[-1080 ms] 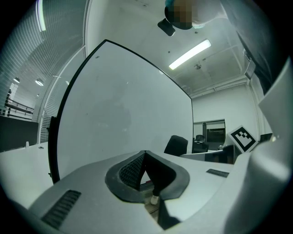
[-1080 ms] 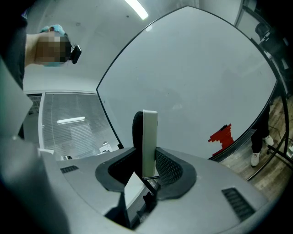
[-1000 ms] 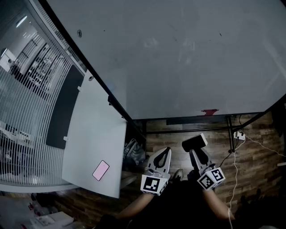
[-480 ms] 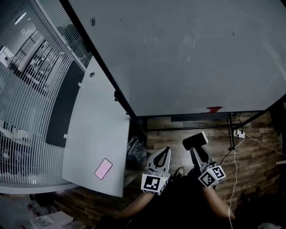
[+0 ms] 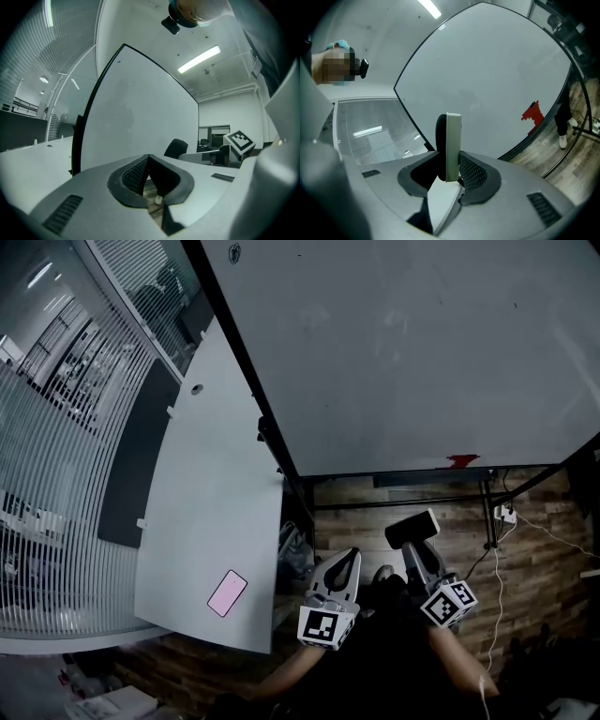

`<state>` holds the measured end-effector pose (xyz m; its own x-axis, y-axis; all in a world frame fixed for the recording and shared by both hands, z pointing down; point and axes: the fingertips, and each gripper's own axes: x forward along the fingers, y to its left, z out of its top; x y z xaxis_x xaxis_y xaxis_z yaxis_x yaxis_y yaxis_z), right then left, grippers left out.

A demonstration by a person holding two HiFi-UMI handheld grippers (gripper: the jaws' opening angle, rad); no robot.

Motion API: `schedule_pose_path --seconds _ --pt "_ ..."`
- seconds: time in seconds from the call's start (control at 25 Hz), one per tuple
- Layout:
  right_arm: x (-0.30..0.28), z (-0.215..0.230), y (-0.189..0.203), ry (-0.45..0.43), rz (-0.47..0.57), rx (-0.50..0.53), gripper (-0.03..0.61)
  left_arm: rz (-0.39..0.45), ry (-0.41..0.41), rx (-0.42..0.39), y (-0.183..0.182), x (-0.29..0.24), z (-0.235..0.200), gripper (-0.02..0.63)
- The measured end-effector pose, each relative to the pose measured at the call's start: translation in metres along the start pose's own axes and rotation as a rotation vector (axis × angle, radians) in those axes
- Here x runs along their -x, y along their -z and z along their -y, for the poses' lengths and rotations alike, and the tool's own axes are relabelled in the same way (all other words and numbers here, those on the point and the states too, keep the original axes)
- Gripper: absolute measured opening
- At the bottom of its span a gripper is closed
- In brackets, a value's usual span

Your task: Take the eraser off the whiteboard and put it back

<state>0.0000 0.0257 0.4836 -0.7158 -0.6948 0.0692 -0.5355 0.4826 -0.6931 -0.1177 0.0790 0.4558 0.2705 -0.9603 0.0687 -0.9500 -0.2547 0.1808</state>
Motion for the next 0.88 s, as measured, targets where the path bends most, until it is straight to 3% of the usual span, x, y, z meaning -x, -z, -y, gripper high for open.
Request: schedule_pose_path --seconds 0.4,0.6,0.88 --pt "-0.029 0.023 0.019 0.031 -0.006 -0.187 0.140 0.018 -0.043 0.009 -0.002 0.002 -0.027 0.008" --pt "-0.050 0.049 0.014 0.078 -0.007 -0.224 0.140 0.001 -0.046 -0.025 -0.005 -0.014 -0.039 0.008" --pt "-0.077 0.082 0.021 0.109 0.008 -0.375 0.140 -0.011 -0.032 -0.012 -0.003 -0.040 -0.045 0.008"
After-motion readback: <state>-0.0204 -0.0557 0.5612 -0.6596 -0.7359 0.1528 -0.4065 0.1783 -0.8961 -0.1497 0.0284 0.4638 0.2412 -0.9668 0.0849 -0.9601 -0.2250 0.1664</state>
